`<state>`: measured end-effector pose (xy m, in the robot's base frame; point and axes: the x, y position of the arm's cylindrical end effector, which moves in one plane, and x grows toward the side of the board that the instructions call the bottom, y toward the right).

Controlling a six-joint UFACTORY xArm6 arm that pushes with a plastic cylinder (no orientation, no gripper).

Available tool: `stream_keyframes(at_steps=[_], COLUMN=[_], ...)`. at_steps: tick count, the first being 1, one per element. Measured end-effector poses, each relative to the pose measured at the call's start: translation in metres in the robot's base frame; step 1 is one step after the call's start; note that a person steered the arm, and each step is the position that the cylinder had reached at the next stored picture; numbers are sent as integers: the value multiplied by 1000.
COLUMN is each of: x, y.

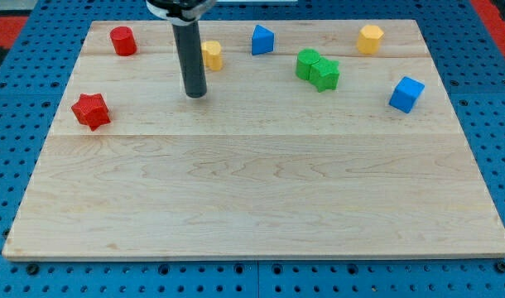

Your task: Push the yellow heart towards the bottom left of the board

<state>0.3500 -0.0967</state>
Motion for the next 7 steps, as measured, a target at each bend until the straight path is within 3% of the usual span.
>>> stream_keyframes(at_steps=[3, 5, 7], x=[-81, -132, -111], y=[-22, 34, 28])
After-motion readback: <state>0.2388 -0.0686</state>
